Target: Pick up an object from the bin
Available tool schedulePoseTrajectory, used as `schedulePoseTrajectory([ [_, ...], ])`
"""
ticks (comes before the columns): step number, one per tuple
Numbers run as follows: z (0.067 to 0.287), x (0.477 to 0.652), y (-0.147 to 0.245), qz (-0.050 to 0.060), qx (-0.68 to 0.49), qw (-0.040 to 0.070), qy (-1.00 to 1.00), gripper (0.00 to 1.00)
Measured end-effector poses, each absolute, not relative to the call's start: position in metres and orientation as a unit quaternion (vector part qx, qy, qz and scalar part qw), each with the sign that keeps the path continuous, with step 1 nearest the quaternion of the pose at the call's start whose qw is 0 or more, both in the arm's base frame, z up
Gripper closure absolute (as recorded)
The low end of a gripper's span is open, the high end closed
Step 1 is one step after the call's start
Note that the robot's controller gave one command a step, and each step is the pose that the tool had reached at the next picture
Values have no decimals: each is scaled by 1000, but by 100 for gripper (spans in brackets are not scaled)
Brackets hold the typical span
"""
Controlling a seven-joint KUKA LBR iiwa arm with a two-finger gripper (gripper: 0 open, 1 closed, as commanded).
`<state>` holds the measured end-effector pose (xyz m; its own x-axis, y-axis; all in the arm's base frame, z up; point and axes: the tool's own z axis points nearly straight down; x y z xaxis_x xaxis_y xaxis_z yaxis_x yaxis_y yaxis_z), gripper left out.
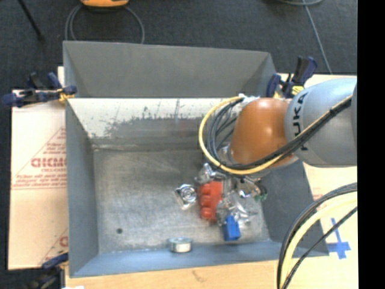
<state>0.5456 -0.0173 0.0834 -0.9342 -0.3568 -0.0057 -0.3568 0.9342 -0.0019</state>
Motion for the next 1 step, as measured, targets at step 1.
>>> schedulePoseTrajectory([
  [1, 81, 584, 3, 0, -172, 2, 985, 0],
])
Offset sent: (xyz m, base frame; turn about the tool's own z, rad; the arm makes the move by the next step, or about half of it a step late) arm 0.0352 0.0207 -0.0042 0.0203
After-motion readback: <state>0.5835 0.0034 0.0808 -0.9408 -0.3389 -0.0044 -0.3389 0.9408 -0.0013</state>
